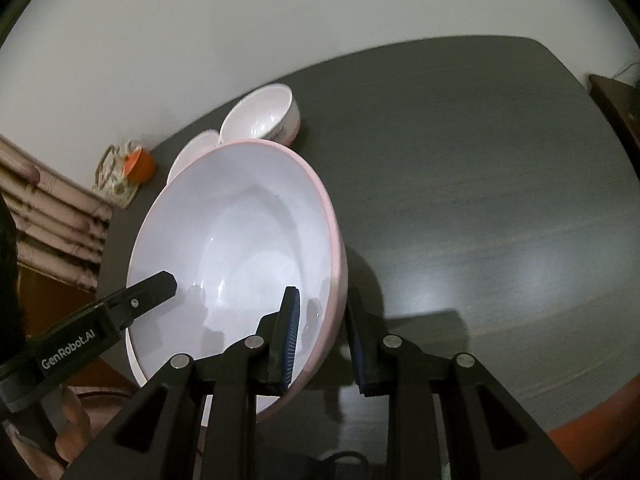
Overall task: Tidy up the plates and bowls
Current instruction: 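Carry the pink bowl with the right tool beside the plate stack and lower it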
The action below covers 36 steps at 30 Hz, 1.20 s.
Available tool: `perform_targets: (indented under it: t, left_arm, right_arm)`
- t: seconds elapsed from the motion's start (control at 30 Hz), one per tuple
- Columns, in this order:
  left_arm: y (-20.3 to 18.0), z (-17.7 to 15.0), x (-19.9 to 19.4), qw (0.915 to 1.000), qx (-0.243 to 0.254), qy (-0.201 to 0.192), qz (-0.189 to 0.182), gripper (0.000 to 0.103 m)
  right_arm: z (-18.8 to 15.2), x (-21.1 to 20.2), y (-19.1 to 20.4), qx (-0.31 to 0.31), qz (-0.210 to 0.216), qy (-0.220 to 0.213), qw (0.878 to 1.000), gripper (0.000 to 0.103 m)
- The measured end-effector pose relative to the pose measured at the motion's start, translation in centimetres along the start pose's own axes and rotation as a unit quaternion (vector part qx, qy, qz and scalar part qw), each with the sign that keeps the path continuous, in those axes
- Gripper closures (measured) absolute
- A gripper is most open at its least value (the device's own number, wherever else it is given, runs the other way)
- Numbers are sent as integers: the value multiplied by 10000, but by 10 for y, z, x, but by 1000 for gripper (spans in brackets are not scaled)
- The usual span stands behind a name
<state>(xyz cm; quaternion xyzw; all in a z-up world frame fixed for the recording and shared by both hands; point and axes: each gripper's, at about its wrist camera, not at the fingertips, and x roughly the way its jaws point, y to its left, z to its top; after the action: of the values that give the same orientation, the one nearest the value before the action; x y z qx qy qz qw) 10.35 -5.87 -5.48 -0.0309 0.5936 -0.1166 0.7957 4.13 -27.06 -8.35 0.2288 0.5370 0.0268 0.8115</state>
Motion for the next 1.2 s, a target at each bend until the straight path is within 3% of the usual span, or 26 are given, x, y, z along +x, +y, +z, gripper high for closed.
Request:
perform_targets:
  t: [0.47, 1.2]
  left_arm:
    - [19, -39, 24, 9993, -206, 304, -5, 86]
    - [20, -38, 38, 9989, -243, 397, 34, 86]
  right_arm:
    - [-44, 26, 5, 3, -132, 371, 9992, 79]
    - [-58, 47, -2, 63, -184, 557, 9983, 78]
